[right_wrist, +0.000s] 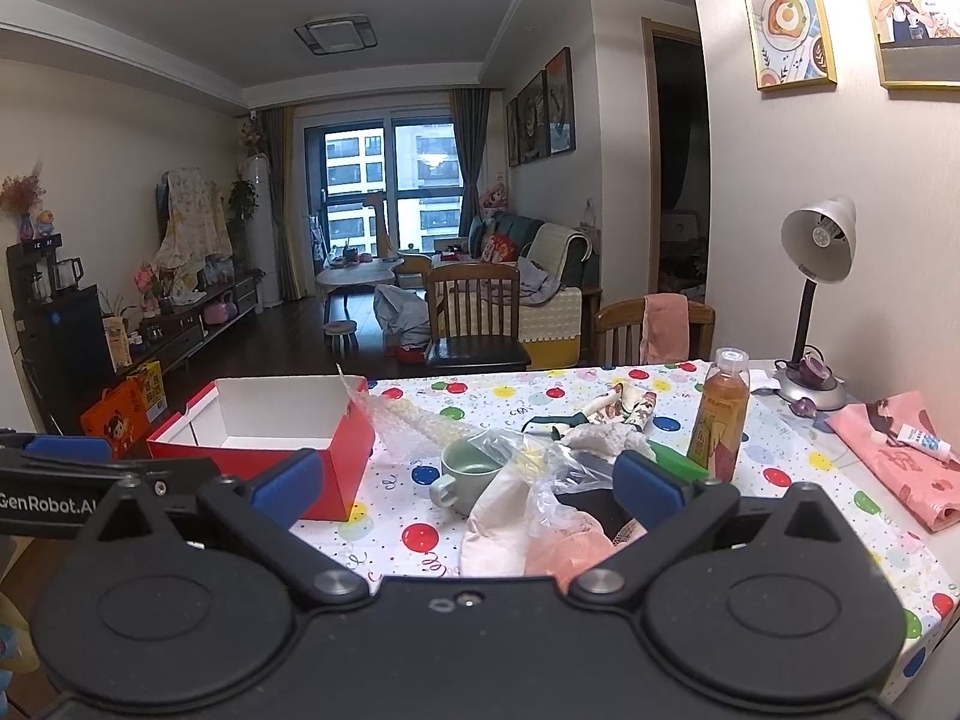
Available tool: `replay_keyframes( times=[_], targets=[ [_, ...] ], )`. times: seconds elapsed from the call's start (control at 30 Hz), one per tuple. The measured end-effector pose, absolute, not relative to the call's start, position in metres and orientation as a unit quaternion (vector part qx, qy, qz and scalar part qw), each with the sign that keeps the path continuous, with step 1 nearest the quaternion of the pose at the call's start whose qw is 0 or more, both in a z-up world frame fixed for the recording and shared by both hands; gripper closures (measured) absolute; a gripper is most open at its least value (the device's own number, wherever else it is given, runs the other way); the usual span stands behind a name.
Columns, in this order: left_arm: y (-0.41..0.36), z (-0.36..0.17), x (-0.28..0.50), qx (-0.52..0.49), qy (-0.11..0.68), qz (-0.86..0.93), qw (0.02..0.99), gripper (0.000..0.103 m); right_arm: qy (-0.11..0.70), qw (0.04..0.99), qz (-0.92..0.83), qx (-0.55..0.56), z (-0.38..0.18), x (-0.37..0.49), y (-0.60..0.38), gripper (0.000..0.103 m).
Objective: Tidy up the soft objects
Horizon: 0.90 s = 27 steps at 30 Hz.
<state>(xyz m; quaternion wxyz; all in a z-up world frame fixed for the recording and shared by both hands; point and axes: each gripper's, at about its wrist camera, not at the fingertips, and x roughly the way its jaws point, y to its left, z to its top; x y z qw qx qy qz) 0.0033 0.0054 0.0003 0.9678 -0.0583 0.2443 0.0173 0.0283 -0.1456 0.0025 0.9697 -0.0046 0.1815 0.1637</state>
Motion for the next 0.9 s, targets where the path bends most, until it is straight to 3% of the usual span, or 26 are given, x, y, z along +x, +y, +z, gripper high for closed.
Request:
replay_keyframes(
  times=[0.9],
  targets=[
    [0.0097, 0.0022, 0.0031, -0.059, 0.242, 0.019, 0.968, 0.000, 0.180, 0.970, 0.161, -0.003, 0.0025, 0.0294, -0.1464, 0.000]
  ],
)
